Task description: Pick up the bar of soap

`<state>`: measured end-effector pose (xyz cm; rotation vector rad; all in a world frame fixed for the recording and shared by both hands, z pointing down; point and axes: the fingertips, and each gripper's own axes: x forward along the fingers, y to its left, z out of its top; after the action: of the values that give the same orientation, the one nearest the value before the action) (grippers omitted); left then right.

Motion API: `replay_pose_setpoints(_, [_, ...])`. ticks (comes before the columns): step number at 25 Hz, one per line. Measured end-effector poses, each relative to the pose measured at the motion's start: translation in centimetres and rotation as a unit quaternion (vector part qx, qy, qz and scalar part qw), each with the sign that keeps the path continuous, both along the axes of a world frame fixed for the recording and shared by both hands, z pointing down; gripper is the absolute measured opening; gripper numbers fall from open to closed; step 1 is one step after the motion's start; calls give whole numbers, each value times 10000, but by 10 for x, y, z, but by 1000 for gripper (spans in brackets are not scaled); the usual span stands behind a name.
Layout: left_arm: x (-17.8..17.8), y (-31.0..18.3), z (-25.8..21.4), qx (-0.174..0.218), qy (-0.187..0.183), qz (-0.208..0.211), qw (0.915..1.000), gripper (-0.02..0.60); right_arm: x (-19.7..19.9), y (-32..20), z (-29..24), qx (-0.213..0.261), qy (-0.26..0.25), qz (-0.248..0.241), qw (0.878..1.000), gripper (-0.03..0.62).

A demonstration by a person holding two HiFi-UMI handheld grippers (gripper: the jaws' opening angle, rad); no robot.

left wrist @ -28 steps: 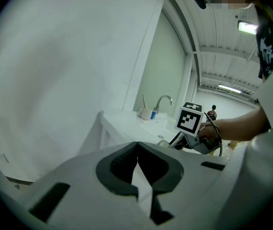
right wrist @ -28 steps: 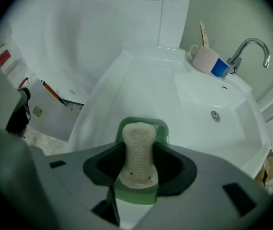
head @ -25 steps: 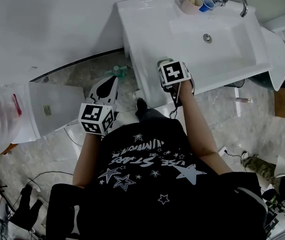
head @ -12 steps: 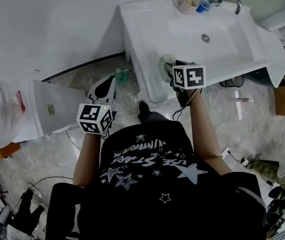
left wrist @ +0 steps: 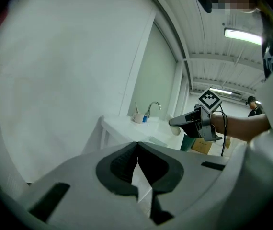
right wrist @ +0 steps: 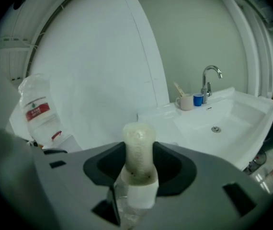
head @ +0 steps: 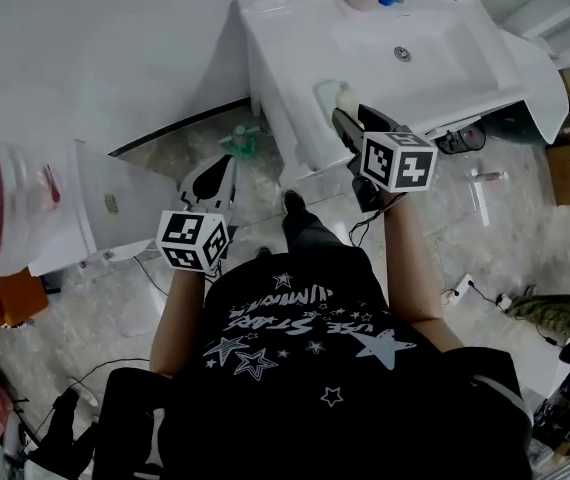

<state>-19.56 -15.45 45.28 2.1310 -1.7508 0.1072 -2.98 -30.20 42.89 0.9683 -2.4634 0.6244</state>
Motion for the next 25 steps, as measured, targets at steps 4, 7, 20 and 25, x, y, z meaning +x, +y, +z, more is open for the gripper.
replay_pose_setpoints(4, [6, 25, -2, 20, 2, 266, 9996, 9, 15, 37, -9, 46, -233, 287, 9993, 186])
replay_pose_setpoints(7, [17, 41, 1, -6, 23, 544, 9985, 8, 32, 66, -12, -57, -483, 569, 9972, 186])
replay_pose_setpoints(20, [76, 55, -12, 157, 118, 1038, 9944, 9, 110, 114, -22, -82, -775, 1096, 9909, 186])
replay_pose_setpoints(25, [107, 68, -24, 222, 51, 979, 9949, 9, 130, 127, -26, 11, -680, 904, 9936, 186])
